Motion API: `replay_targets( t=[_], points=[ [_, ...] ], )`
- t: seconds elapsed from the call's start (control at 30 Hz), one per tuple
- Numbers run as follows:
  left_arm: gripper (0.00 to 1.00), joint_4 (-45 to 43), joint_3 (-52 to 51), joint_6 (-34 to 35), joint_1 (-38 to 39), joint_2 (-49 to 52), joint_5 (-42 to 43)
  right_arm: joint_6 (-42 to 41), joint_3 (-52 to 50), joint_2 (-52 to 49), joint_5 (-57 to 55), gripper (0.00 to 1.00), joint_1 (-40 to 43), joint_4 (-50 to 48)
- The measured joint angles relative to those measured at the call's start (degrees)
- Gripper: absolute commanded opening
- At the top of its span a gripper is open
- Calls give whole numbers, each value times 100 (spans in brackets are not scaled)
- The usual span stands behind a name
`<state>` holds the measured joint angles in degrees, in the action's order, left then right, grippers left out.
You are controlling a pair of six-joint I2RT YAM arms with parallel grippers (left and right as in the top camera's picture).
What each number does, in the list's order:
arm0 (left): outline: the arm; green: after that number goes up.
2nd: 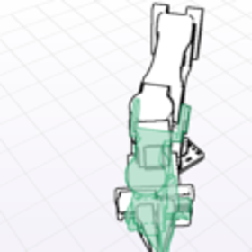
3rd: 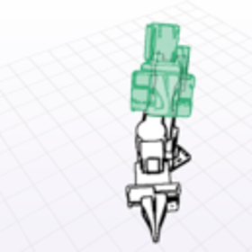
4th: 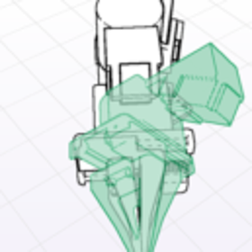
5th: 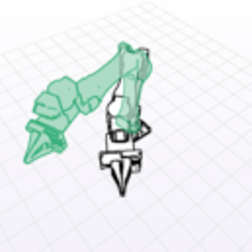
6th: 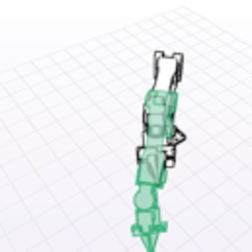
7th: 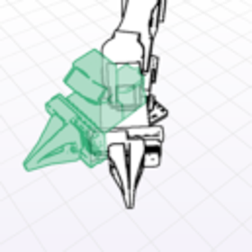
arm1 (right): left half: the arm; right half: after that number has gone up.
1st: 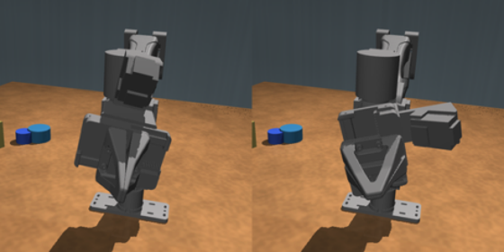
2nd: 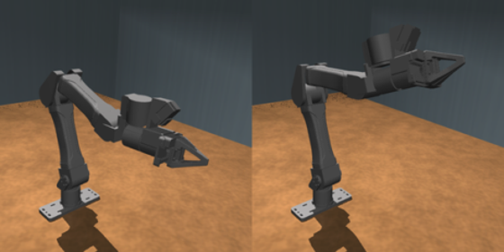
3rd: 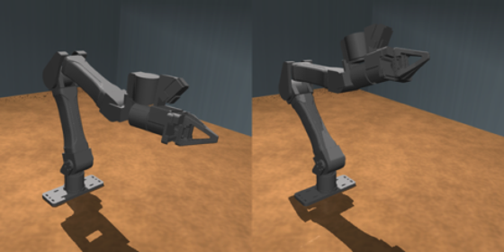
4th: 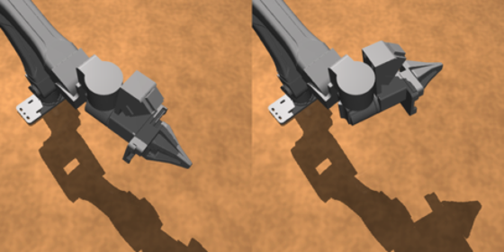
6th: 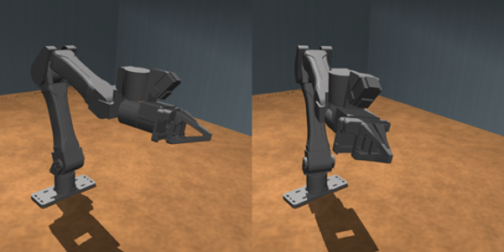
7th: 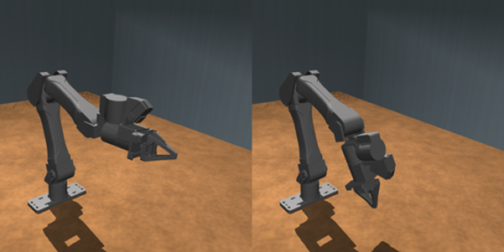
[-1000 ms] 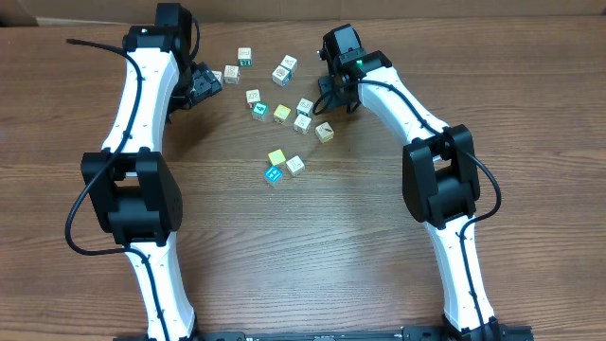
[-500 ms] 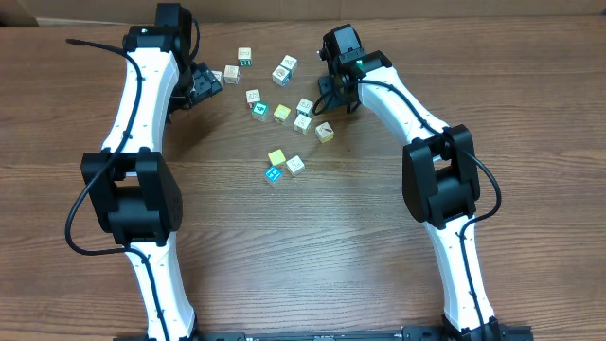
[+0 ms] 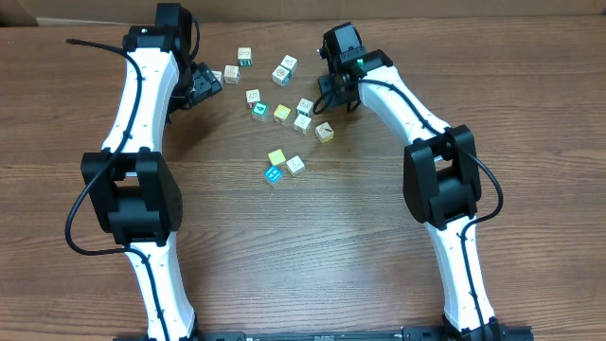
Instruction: Form a circle
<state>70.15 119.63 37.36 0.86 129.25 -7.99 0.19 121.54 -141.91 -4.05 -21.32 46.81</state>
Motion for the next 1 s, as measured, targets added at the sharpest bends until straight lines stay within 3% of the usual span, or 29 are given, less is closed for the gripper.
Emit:
replay_targets(
  t=[0.33,0.57,0.83,1.0],
  points=[
    [99,0,0,0,0,0,0,24,0,144,2,41,0,37],
    [99,0,0,0,0,0,0,22,0,149,0,49,2,76],
    [100,0,0,0,0,0,0,85,-79,149,0,48,0,-138],
    [99,0,0,0,0,0,0,136,-166,149,0,40,0,-177]
  ],
)
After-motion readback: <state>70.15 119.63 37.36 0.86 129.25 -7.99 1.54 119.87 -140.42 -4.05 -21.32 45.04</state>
